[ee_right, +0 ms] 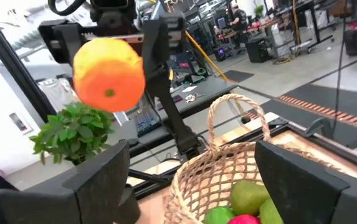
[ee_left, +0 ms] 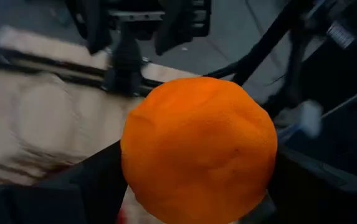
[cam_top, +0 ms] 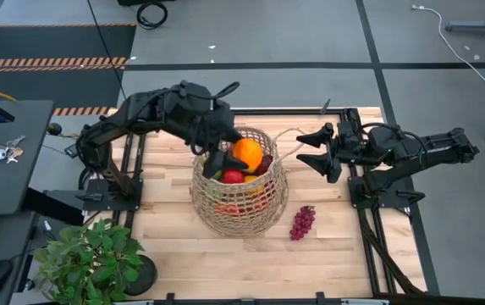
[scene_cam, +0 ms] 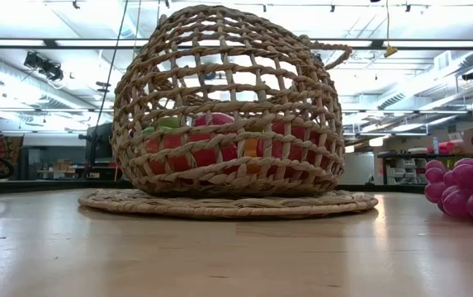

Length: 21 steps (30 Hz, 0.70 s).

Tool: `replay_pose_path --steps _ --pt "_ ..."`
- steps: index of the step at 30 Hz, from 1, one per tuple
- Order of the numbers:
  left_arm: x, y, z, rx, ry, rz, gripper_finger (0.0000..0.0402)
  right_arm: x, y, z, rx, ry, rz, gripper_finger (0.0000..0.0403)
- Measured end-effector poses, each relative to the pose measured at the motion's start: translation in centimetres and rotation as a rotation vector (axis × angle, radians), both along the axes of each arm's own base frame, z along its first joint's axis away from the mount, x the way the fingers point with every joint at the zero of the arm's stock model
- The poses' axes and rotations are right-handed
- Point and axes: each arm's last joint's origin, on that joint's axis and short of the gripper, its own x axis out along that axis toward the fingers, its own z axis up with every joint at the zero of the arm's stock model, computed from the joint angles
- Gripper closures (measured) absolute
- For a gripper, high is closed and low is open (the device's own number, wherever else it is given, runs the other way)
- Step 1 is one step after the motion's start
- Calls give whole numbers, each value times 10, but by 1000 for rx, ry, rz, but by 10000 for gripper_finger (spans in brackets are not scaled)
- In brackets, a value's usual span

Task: Build produce basket
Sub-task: Put the orange tangerine into the basket

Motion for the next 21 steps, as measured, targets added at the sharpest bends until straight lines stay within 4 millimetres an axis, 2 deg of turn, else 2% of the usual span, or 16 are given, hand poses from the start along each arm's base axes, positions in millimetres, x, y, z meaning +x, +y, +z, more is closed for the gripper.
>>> replay_pose_path --steps 11,21 --pt "-4 2 -1 583 -89 -239 74 0 0 0 -22 3 -15 55" --pt "-4 7 -1 1143 -56 -311 74 0 0 0 -82 10 -18 55"
